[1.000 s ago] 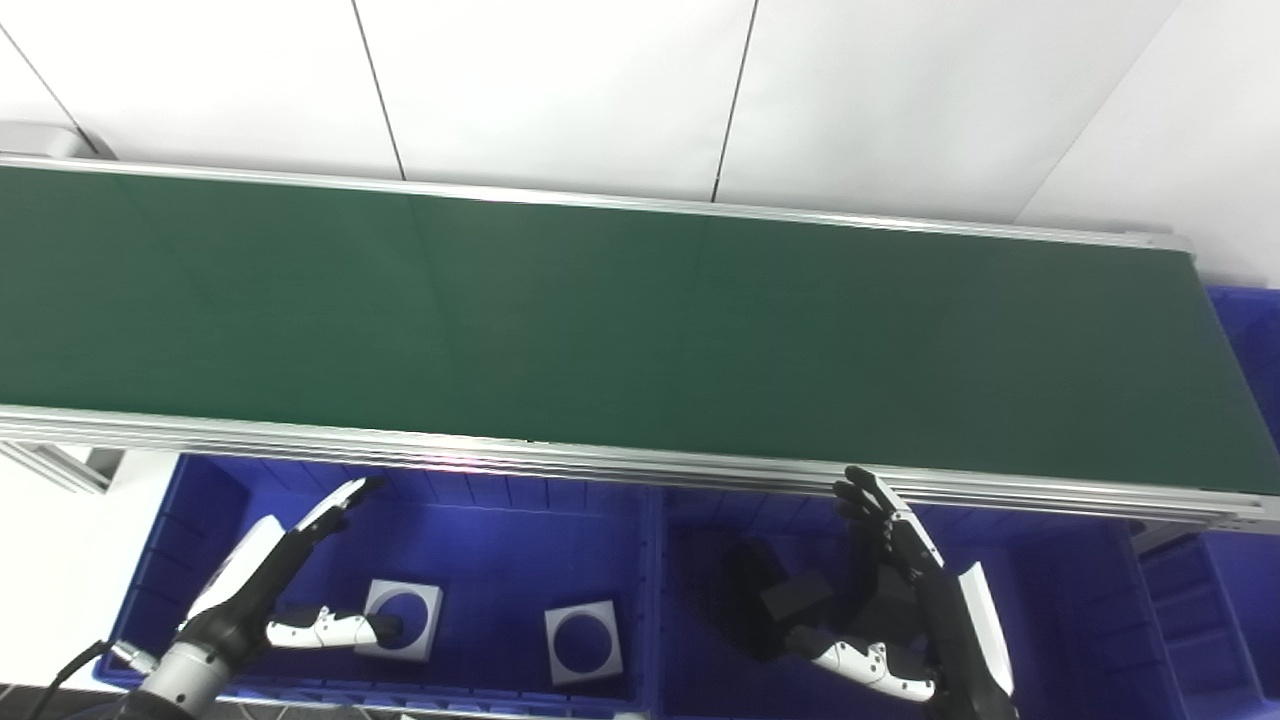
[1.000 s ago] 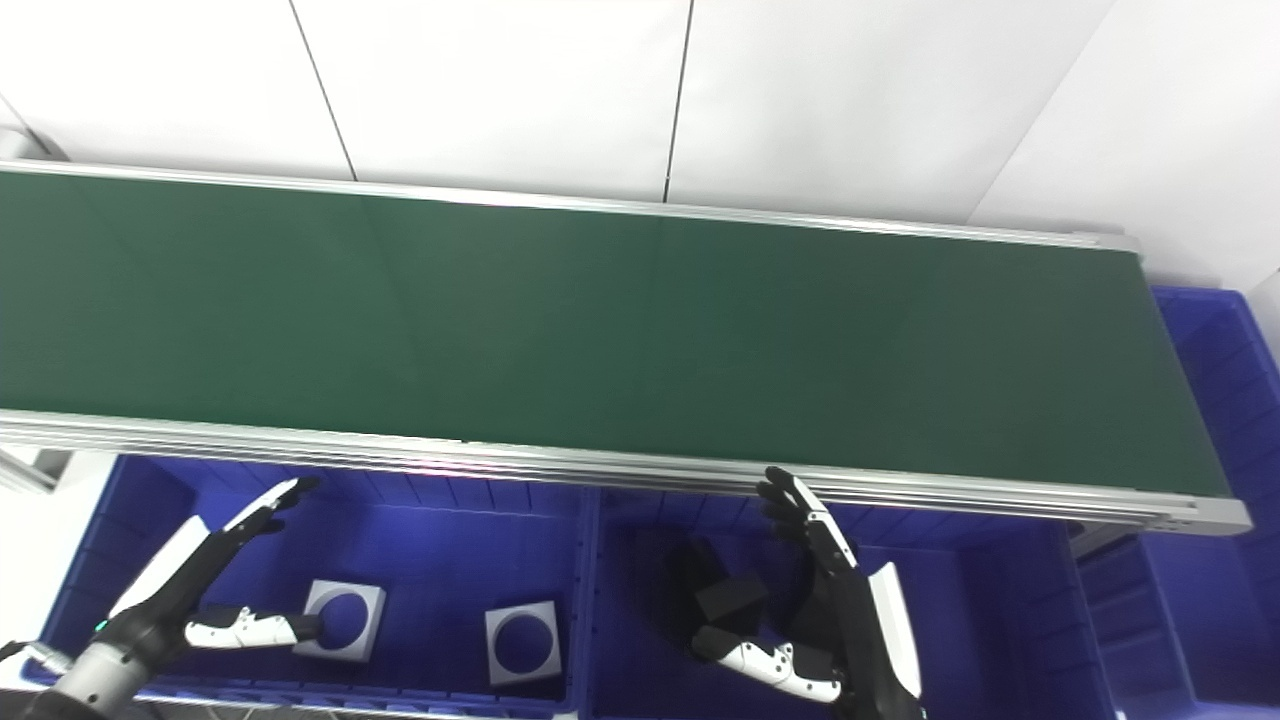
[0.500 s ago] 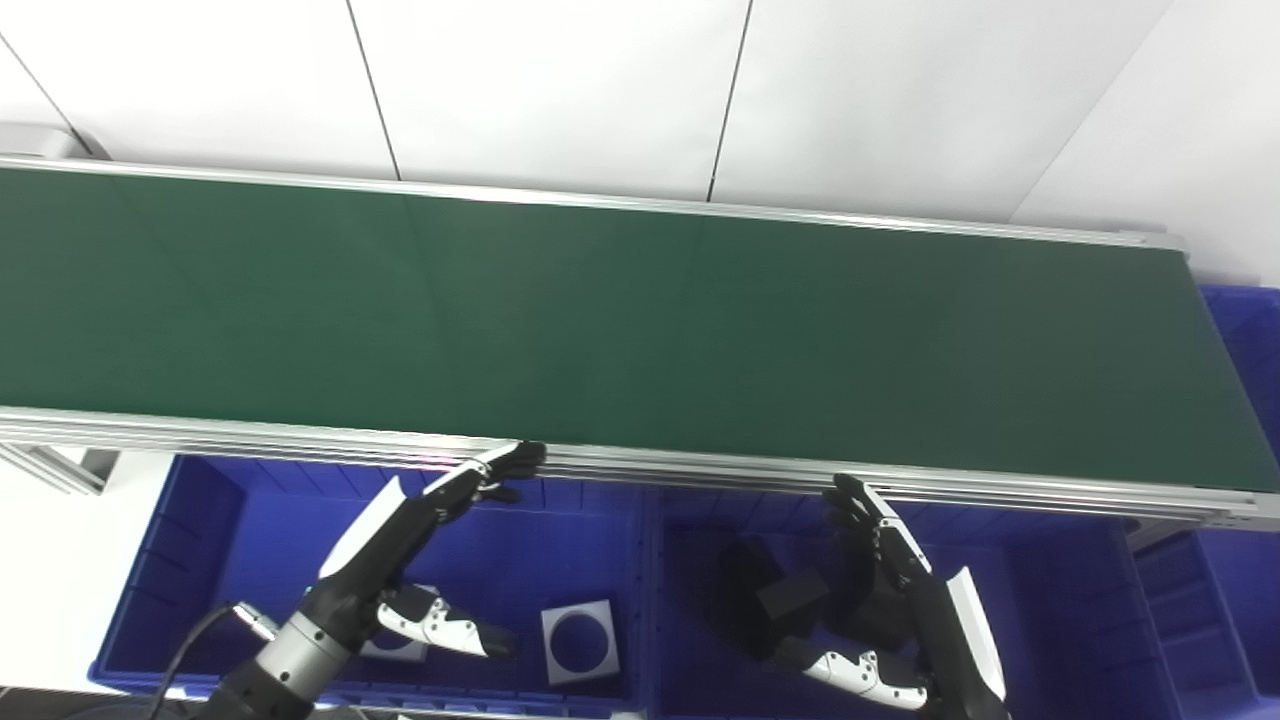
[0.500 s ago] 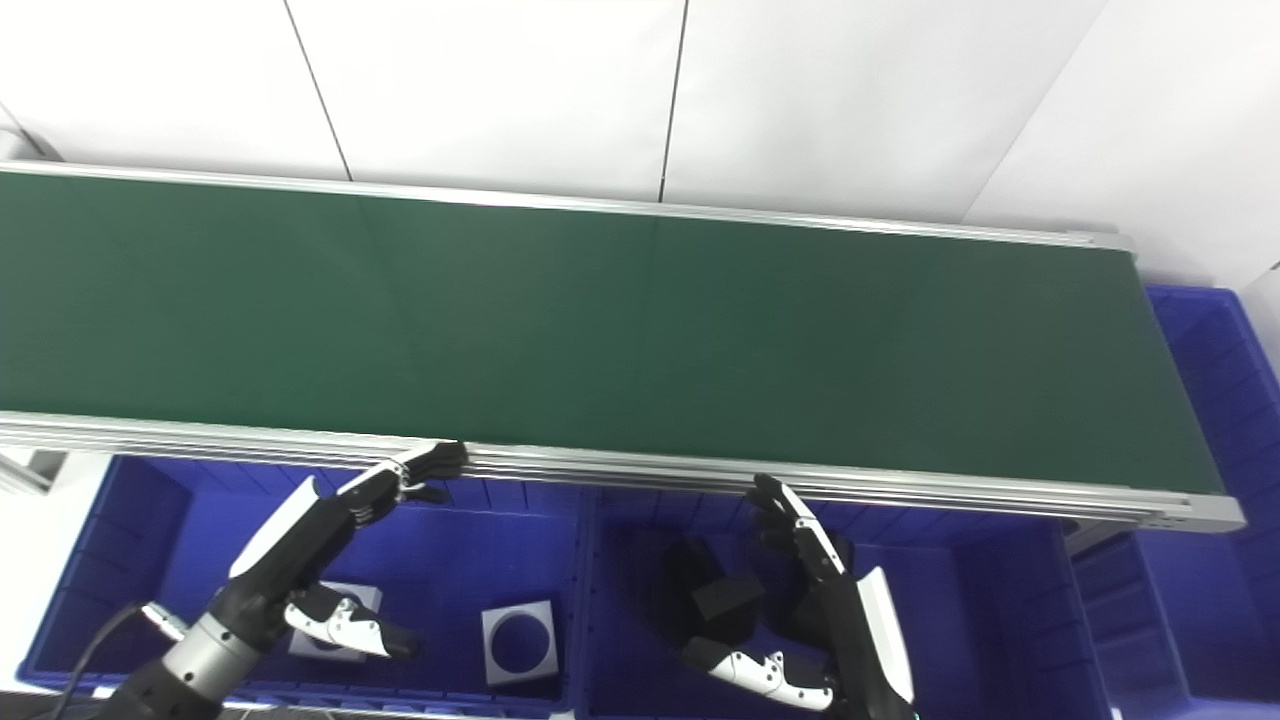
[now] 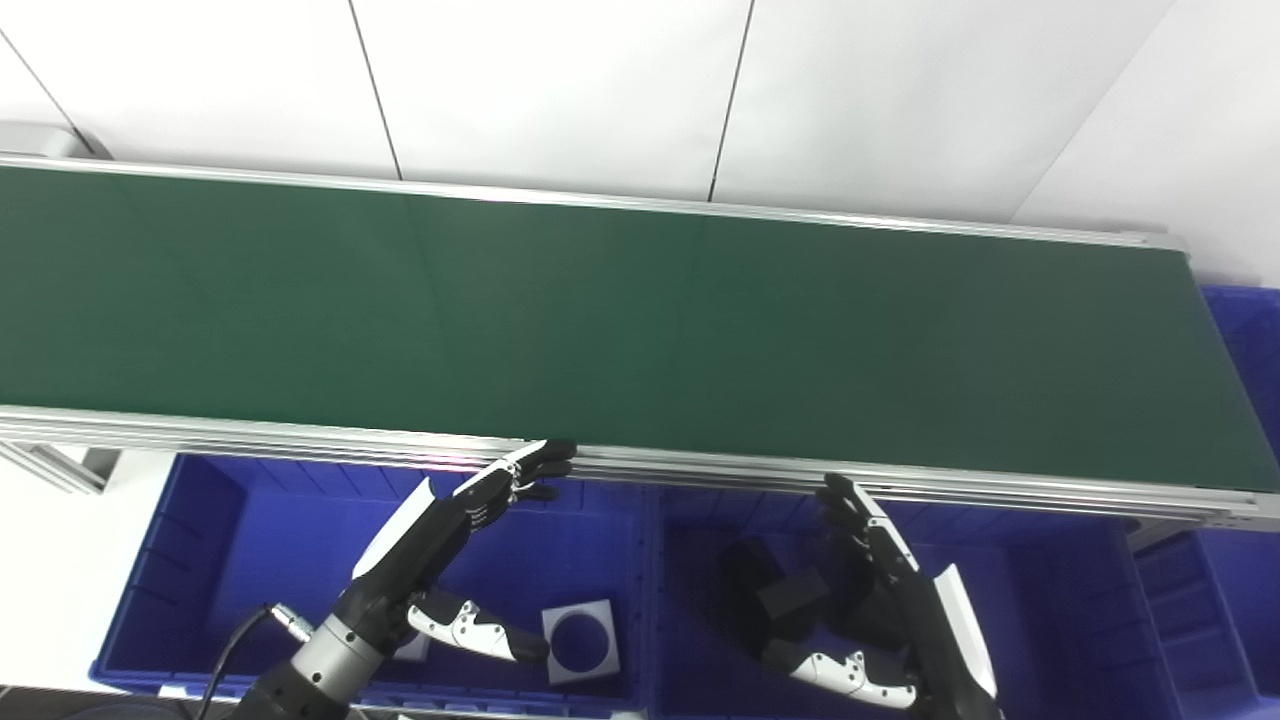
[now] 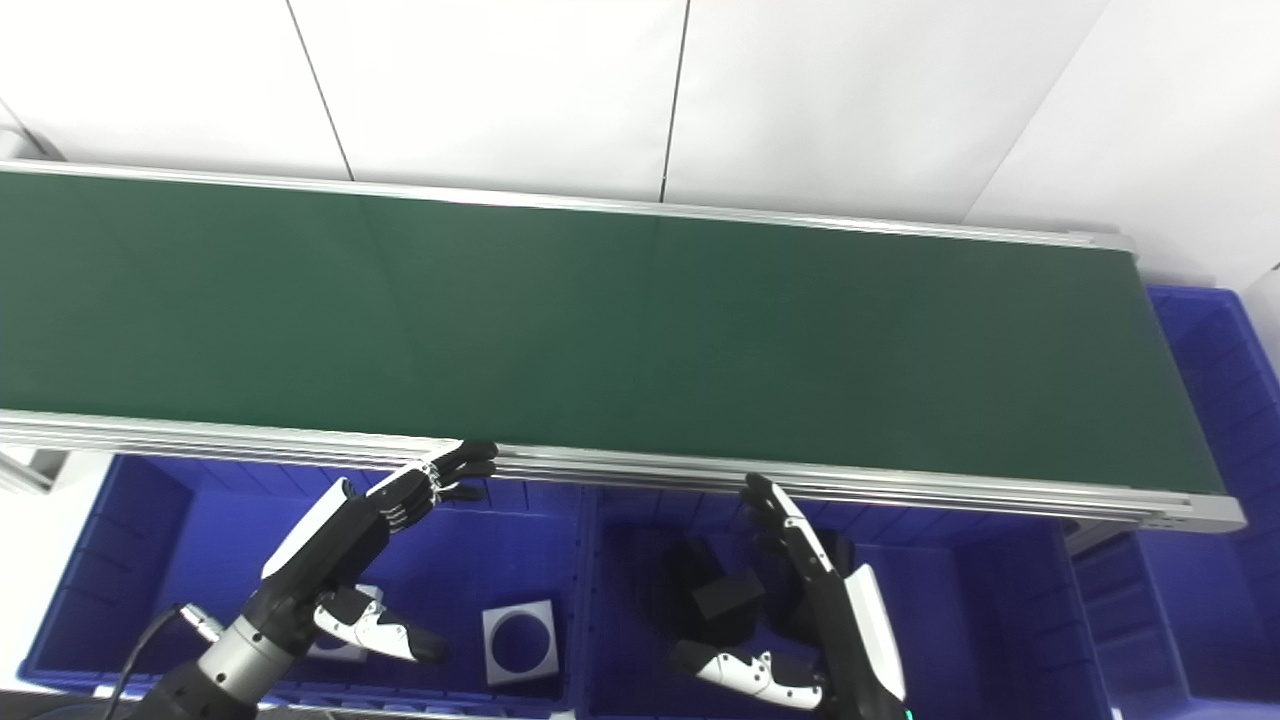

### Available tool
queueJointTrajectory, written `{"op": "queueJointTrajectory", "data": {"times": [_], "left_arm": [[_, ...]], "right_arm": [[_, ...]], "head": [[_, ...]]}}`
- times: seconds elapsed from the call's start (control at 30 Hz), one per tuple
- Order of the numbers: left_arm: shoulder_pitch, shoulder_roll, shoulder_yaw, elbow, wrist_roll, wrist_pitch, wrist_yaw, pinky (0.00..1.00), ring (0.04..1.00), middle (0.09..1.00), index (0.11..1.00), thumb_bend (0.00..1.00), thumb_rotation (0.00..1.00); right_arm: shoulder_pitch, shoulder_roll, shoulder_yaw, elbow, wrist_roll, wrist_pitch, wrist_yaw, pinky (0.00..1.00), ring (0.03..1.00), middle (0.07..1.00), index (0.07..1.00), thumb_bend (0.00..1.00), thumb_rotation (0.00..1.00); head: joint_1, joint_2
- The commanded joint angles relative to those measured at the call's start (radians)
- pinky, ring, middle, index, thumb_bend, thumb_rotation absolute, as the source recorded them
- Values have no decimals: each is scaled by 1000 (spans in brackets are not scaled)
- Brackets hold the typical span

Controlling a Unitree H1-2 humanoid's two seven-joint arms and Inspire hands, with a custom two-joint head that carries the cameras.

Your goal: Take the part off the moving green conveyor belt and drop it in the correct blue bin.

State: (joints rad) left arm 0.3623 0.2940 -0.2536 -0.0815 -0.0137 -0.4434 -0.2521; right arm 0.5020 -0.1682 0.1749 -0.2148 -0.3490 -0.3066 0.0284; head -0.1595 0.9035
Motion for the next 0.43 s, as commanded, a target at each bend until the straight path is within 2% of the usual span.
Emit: {"op": "queueJointTrajectory", "data": {"times": [0.0, 0.4], "left_arm": [[-1, -12, 19, 2, -30, -26, -12, 813, 877, 921, 893, 999, 388], [1, -67, 75, 48, -23, -27, -52, 815, 875, 912, 881, 968, 381]], "right_arm": [[4, 9, 1, -43, -9, 18, 2, 771, 854, 889, 935, 917, 425], [11, 23, 11, -70, -26, 58, 4, 765, 855, 889, 939, 904, 395]], "head": [[-5, 1], [-8, 7]]}}
